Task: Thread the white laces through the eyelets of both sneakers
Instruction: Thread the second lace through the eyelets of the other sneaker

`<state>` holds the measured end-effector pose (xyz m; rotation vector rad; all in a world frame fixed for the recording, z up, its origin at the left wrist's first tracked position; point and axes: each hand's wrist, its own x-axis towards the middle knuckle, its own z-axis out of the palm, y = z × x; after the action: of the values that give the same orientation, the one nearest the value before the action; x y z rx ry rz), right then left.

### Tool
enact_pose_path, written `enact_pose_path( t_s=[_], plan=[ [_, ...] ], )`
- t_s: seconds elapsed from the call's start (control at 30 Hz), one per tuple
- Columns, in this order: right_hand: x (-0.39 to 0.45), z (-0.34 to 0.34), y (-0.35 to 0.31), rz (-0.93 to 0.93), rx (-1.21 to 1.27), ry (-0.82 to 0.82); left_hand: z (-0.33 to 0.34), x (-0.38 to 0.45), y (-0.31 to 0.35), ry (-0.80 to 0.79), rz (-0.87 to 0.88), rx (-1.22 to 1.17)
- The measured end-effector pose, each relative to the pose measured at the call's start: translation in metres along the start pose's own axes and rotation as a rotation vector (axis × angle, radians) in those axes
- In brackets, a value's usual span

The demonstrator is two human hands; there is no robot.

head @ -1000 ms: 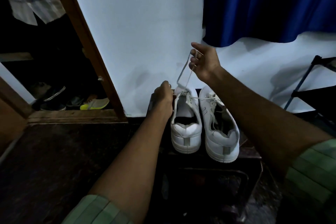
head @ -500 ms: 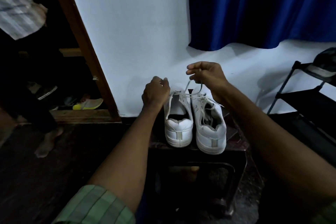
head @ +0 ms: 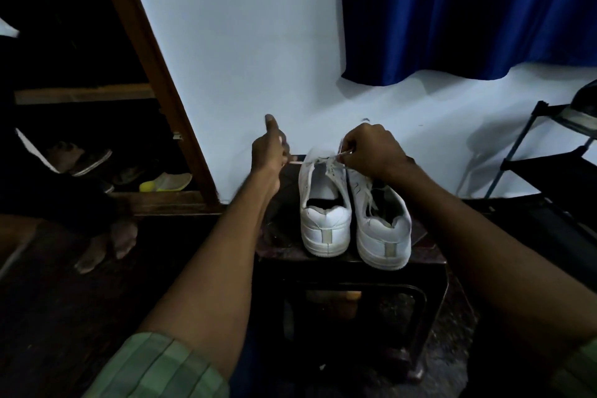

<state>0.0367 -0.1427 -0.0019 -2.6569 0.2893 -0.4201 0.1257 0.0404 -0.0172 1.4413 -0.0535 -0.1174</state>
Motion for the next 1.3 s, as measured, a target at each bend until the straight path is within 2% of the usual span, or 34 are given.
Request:
enact_pose_path(
  t_s=[0.07,0.1,0.17,0.27,0.37,0.47,0.6,0.67,0.8,1.0,1.13,1.3],
  plan=[
    [-0.001,0.001,-0.001,-0.005,-0.061,0.036,-0.004,0.001,-0.008,-0.007,0.219,0.612],
    [-0.001,0.001,-0.002,-0.017,-0.091,0.071,-0.004,0.0,-0.011,-0.016,0.271,0.834],
    [-0.002,0.001,-0.005,-0.045,-0.101,0.152,0.0,-0.004,-0.014,-0.054,0.287,1.014],
    [-0.002,-0.003,-0.011,-0.059,0.08,0.258,0.004,-0.002,-0.018,-0.126,0.296,1.112],
    [-0.003,-0.007,-0.013,-0.048,0.249,0.234,0.004,0.0,-0.017,-0.146,0.267,1.097],
    [-0.005,-0.003,-0.012,-0.048,0.24,0.129,0.004,0.0,-0.017,-0.176,0.192,0.997],
    [-0.008,0.005,-0.009,-0.023,0.195,0.065,0.009,0.002,-0.012,-0.045,0.023,0.394],
    [-0.008,0.008,-0.011,-0.03,0.165,0.016,0.011,0.0,-0.006,-0.017,-0.009,0.192],
    [-0.007,0.012,-0.017,-0.024,0.084,-0.069,0.01,0.001,-0.008,-0.061,0.059,0.296],
    [-0.001,0.014,-0.018,0.018,0.117,-0.052,0.009,0.0,-0.006,-0.066,0.04,0.235],
    [-0.002,0.012,-0.015,0.017,0.161,-0.014,0.007,0.0,-0.006,-0.076,0.078,0.303],
    [-0.003,0.01,-0.014,0.002,0.19,-0.007,0.013,-0.005,-0.003,-0.133,-0.003,0.205]
  ],
)
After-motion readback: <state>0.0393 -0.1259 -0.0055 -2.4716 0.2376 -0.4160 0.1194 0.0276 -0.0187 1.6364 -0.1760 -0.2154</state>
